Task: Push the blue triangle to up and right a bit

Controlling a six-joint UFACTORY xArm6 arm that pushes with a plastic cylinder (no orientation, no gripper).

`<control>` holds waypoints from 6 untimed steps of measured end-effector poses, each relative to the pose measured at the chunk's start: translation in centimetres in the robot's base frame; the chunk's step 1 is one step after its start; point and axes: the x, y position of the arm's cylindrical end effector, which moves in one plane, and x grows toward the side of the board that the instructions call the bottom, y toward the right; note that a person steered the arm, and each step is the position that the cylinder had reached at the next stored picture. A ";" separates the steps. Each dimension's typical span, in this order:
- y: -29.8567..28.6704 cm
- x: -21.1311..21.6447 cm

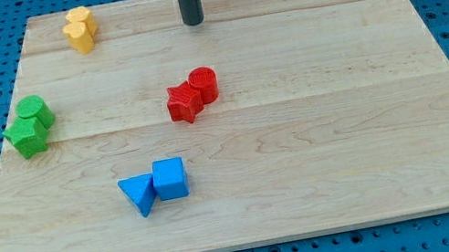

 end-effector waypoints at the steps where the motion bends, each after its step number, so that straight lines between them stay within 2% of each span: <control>1: -3.8 4.3; 2: -11.1 11.3; 3: -14.8 19.8; 4: -15.9 27.3; 5: -11.2 27.3; 6: -5.7 23.1</control>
